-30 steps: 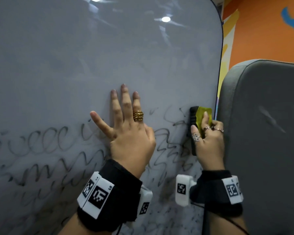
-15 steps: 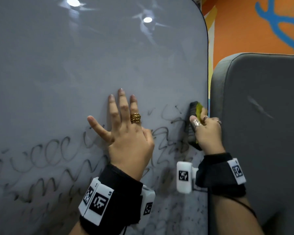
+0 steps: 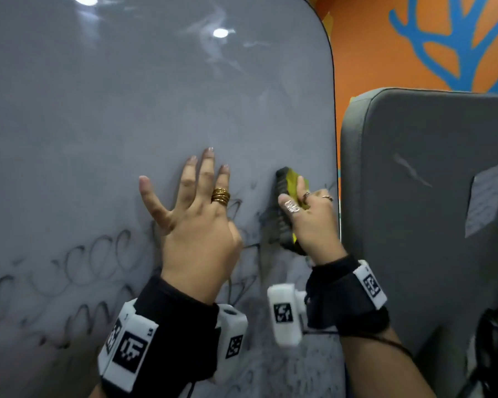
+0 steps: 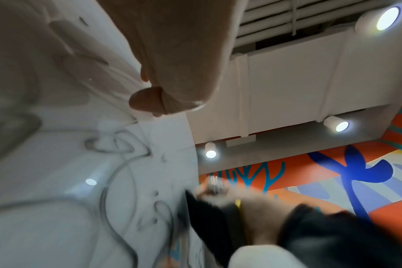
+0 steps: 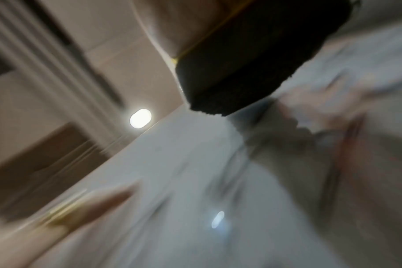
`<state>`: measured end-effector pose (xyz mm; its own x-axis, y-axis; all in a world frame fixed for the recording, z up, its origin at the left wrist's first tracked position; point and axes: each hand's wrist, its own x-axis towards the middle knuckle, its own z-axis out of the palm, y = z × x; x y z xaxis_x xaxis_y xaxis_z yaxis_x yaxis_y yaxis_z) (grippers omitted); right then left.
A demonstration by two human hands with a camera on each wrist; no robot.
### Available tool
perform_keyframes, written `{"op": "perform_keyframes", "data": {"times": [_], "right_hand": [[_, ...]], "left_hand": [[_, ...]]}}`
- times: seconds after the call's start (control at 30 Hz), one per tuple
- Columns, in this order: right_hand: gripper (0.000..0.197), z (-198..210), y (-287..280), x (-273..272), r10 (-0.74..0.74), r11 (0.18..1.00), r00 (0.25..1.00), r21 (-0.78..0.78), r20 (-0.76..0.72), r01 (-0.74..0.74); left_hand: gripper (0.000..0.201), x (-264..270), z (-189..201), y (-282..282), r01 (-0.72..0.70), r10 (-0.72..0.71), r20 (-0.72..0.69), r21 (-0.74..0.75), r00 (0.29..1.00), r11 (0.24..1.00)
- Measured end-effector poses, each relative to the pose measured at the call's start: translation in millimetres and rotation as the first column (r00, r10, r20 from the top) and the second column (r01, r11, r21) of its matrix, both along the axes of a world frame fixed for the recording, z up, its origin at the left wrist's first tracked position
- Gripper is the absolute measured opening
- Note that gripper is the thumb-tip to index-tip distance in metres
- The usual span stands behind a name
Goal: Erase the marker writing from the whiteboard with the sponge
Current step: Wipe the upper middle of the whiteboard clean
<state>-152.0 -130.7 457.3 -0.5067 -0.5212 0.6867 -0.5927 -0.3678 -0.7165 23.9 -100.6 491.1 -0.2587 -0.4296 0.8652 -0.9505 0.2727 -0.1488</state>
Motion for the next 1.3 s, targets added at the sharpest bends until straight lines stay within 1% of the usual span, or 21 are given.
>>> {"op": "perform_keyframes", "data": {"times": [0.03, 0.1, 0.17, 0.23, 0.27, 0.33, 0.37, 0.43, 0.47, 0.53, 0.6, 0.67, 0.8, 0.87, 0.9, 0.97, 1.03, 1.1, 1.17, 1.23, 1.3], "right_hand": [[0.043, 7, -5, -18, -0.008, 1.000, 0.993, 0.008, 0.116, 0.007], [0.027, 20, -6, -46, 0.032, 0.999, 0.931, 0.016, 0.364, -0.041], [0.031, 27, -1, -48, 0.129, 0.989, 0.889, 0.006, 0.439, -0.146], [0.022, 24, 10, -20, 0.220, 0.974, 0.904, -0.023, 0.366, -0.227], [0.019, 20, 17, 2, 0.238, 0.970, 0.933, -0.012, 0.270, -0.244], [0.025, 6, 21, 33, 0.208, 0.977, 0.976, 0.042, 0.068, -0.211], [0.026, 3, 22, 40, 0.185, 0.981, 0.982, 0.055, 0.026, -0.186], [0.025, 8, 19, 34, 0.185, 0.982, 0.980, 0.034, 0.071, -0.187], [0.025, 15, 17, 27, 0.165, 0.985, 0.975, 0.020, 0.149, -0.170], [0.037, 32, 17, 12, 0.066, 0.997, 0.938, 0.007, 0.341, -0.073], [0.041, 41, 17, 12, 0.024, 1.000, 0.903, 0.007, 0.430, -0.030], [0.034, 42, 22, 33, 0.102, 0.994, 0.922, -0.004, 0.374, -0.109], [0.024, 24, 38, 85, 0.262, 0.963, 0.957, 0.039, 0.127, -0.268], [0.024, 30, 45, 85, 0.317, 0.945, 0.930, 0.019, 0.188, -0.326], [0.025, 38, 47, 80, 0.284, 0.955, 0.927, 0.013, 0.243, -0.296], [0.021, 52, 45, 61, 0.098, 0.991, 0.940, 0.056, 0.326, -0.123], [0.026, 60, 43, 47, -0.034, 0.989, 0.933, 0.145, 0.359, -0.020], [0.031, 58, 42, 54, -0.010, 0.984, 0.931, 0.167, 0.366, -0.055], [0.033, 44, 45, 78, 0.114, 0.982, 0.932, 0.106, 0.343, -0.159], [0.034, 26, 46, 100, 0.210, 0.969, 0.946, 0.076, 0.247, -0.235], [0.045, 15, 43, 104, 0.214, 0.967, 0.964, 0.108, 0.159, -0.232]], "left_hand": [[0.070, 3, 1, 0, 0.012, -0.012, 0.008, 0.004, 1.000, 1.000], [0.069, 10, 1, 0, 0.022, -0.023, 0.045, 0.010, 0.999, 1.000], [0.069, 16, 0, 2, 0.019, -0.020, 0.088, 0.009, 0.996, 1.000], [0.068, 20, -3, 9, 0.013, -0.012, 0.091, -0.001, 0.996, 1.000], [0.067, 22, -5, 12, 0.000, 0.002, 0.075, -0.016, 0.997, 1.000], [0.067, 26, -7, 19, -0.034, 0.035, 0.015, -0.041, 0.999, 0.999], [0.067, 29, -6, 22, -0.046, 0.046, -0.015, -0.041, 0.999, 0.998], [0.069, 34, -4, 24, -0.075, 0.074, -0.035, -0.011, 0.997, 0.997], [0.070, 37, -3, 25, -0.097, 0.097, -0.029, 0.011, 0.995, 0.995], [0.073, 43, -1, 25, -0.147, 0.147, -0.001, 0.043, 0.989, 0.988], [0.075, 47, -1, 24, -0.165, 0.164, 0.031, 0.043, 0.986, 0.985], [0.070, 50, 1, 23, -0.137, 0.136, 0.047, 0.031, 0.990, 0.990], [0.066, 53, 4, 24, -0.071, 0.070, 0.034, 0.055, 0.997, 0.996], [0.066, 55, 4, 24, -0.048, 0.045, 0.045, 0.080, 0.998, 0.996], [0.067, 56, 5, 24, -0.032, 0.027, 0.048, 0.087, 0.998, 0.996], [0.069, 59, 6, 24, -0.005, 0.000, 0.064, 0.083, 0.998, 0.996], [0.070, 59, 4, 22, 0.025, -0.030, 0.077, 0.067, 0.997, 0.997], [0.070, 60, 2, 18, 0.037, -0.042, 0.073, 0.068, 0.997, 0.997], [0.068, 61, 2, 18, 0.028, -0.031, 0.046, 0.057, 0.998, 0.998], [0.067, 58, -1, 17, -0.035, 0.034, 0.027, 0.013, 0.999, 0.999], [0.069, 56, -4, 20, -0.101, 0.102, 0.016, -0.045, 0.995, 0.994]]}}
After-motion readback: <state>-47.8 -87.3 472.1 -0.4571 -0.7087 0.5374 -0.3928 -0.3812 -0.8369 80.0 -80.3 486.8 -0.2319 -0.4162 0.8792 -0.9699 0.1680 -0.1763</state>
